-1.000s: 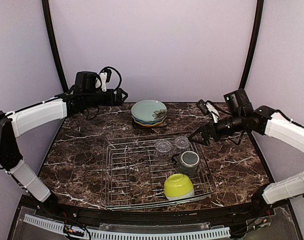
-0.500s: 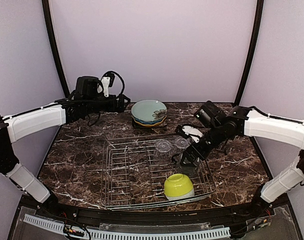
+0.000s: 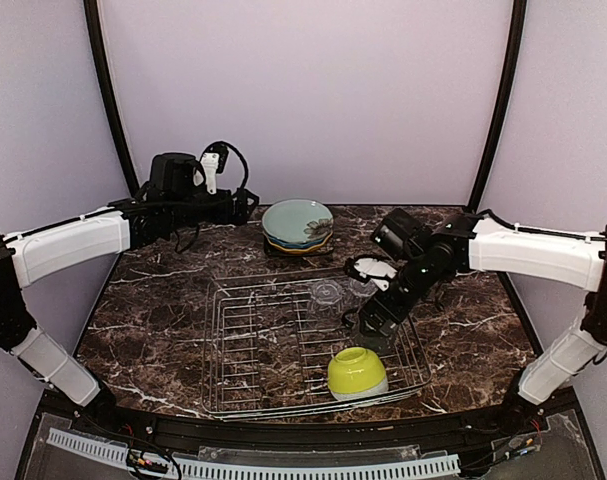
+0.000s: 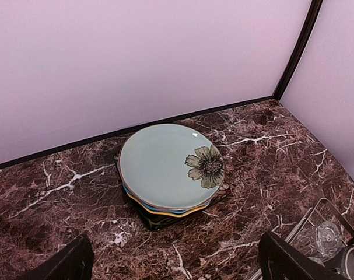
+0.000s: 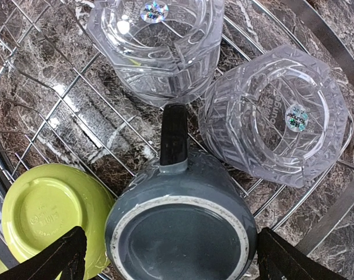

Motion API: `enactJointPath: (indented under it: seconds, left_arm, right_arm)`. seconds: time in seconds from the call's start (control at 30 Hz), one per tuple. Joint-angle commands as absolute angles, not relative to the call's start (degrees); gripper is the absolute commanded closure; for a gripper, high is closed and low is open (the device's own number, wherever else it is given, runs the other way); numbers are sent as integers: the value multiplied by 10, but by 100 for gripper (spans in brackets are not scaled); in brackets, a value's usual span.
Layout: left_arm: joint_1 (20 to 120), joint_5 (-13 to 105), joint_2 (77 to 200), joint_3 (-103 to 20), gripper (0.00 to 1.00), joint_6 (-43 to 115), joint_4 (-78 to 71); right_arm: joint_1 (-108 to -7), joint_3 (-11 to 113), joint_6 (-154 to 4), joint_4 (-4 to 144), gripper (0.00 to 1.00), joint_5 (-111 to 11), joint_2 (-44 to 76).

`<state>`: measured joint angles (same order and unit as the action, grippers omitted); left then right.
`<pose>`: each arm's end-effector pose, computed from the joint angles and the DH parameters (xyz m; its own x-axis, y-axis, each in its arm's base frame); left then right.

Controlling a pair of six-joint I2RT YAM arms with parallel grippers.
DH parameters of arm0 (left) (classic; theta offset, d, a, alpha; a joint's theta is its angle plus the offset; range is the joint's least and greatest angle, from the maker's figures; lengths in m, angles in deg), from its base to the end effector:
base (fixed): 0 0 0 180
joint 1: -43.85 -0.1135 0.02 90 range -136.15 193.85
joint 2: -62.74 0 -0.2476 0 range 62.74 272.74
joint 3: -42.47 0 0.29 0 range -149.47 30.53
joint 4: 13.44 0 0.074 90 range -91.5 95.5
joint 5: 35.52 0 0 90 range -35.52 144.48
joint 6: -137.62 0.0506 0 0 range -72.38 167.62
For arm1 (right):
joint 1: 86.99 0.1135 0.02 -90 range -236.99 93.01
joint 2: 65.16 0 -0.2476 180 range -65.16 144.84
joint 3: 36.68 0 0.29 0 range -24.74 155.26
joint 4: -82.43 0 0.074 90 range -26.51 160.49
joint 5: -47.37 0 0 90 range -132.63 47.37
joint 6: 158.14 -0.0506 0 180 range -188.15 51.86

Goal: Unload the mixed dishes from the dish rack
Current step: Grab the cup from the dish rack.

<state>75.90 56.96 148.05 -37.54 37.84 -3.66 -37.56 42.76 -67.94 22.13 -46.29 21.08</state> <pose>0.3476 -0.2151 0.3011 -0.3014 -0.0116 -0.9534 0.4501 0.8798 -0.1529 0.2188 0.2605 0.2115 -0.5964 -0.7019 -0.3893 -0.7763 0.6277 0.0574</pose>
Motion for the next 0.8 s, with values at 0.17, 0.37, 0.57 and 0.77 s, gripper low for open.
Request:
enactJointPath:
  seconds: [0.17, 0.37, 0.57, 0.77]
  left_arm:
    - [761, 578, 1465, -370, 1, 387, -50]
    - [760, 584, 1466, -371, 1, 388, -51]
    - [761, 592, 1463, -365, 1, 389, -53]
    - [761, 596, 1456, -358, 1, 390, -67]
  right_arm:
    - [-352, 460, -661, 183, 1, -418, 254]
    - [-347, 474, -657, 171, 3, -399, 283]
    - [-347, 486, -654, 170, 13, -399, 286]
    - [-347, 494, -652, 173, 35, -410, 278]
